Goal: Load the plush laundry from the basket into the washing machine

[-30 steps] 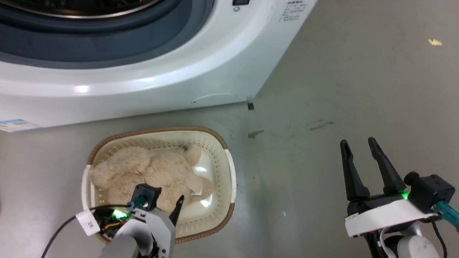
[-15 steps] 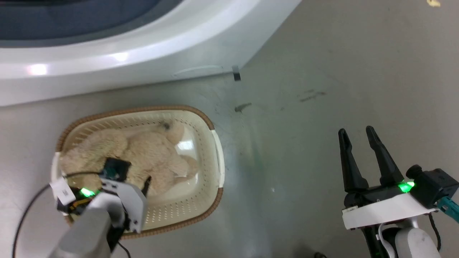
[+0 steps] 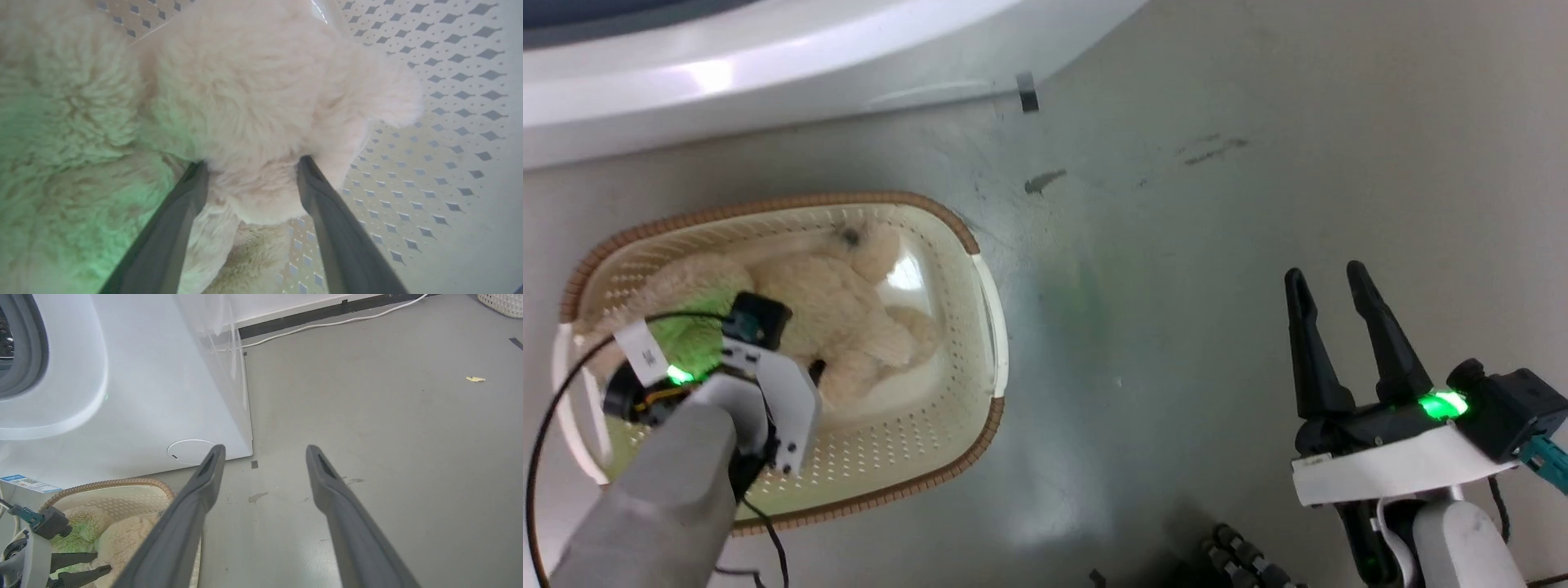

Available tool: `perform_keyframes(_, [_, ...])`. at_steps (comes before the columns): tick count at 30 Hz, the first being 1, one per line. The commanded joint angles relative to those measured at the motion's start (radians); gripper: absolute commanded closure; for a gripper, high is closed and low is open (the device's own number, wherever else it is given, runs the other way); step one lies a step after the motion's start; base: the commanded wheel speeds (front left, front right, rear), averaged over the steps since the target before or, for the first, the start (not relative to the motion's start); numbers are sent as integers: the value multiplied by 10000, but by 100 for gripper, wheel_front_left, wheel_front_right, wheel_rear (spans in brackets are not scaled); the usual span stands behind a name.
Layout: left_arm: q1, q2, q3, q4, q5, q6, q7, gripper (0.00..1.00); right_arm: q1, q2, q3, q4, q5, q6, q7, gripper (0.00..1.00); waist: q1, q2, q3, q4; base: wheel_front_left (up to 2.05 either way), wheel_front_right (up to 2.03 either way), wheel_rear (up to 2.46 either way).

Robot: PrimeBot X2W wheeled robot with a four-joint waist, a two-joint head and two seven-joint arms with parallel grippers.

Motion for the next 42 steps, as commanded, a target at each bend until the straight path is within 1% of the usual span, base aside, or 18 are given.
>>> perform_keyframes(1, [-375, 146, -233, 317, -171, -37, 81, 0, -237, -16, 108, -91, 175, 7, -100, 0, -1, -1, 289, -68, 0, 0, 0])
perform_keyframes(11, [-1085, 340, -1069, 1387, -776, -149, -49, 0, -427, -18, 168, -116, 484, 7, -308, 0, -1, -1, 1180, -279, 0, 0, 0])
perform_keyframes(12, [-1117, 369, -1168, 1477, -848, -160, -73, 36, -454, -18, 175, -95, 507, 8, -329, 0, -1, -1, 1249, -303, 0, 0, 0])
perform_keyframes(14, [-1212, 457, -1344, 1597, -990, -182, -293, 100, -526, -18, 195, -33, 558, 8, -371, 0, -1, -1, 1366, -365, 0, 0, 0])
perform_keyframes(18, [-1219, 504, -1660, 1806, -1367, -219, -525, 100, -633, -19, 106, 25, 418, 8, -442, 0, -1, -1, 1340, -342, 0, 0, 0])
perform_keyframes(24, [-747, 422, -1723, 1642, -1816, -220, -1030, 100, -512, -19, -82, 54, 215, 8, -442, 0, -1, -1, 555, -115, 0, 0, 0])
perform_keyframes(27, [-541, 242, -1734, 1579, -2003, -220, -1458, 100, -394, -19, -385, 141, 577, 8, -442, 0, -1, -1, 54, 92, 0, 0, 0])
perform_keyframes(33, [-6, -152, -1685, 1327, -2458, -220, -2523, 100, -132, -19, -517, 335, 295, 8, -442, 0, -1, -1, -1237, 531, 0, 0, 0])
perform_keyframes(35, [234, -295, -1642, 1142, -2658, -220, -2733, 100, 6, -19, -703, 453, 184, 8, -442, 0, -1, -1, -1754, 707, 0, 0, 0])
perform_keyframes(39, [725, -448, -1676, 693, -2680, -220, -2943, 100, 255, -19, -838, 655, -174, 8, -442, 0, -1, -1, -2752, 1053, 0, 0, 0])
perform_keyframes(41, [914, -419, -1431, 134, -2548, -206, -2960, 100, 370, -19, -890, 719, -280, 8, -442, 0, -1, -1, -3220, 1221, 0, 0, 0])
perform_keyframes(42, [1277, -337, -1036, -676, -2252, -35, -2964, 100, 471, -19, -916, 788, -380, 8, -442, 0, -1, -1, -3657, 1358, 0, 0, 0])
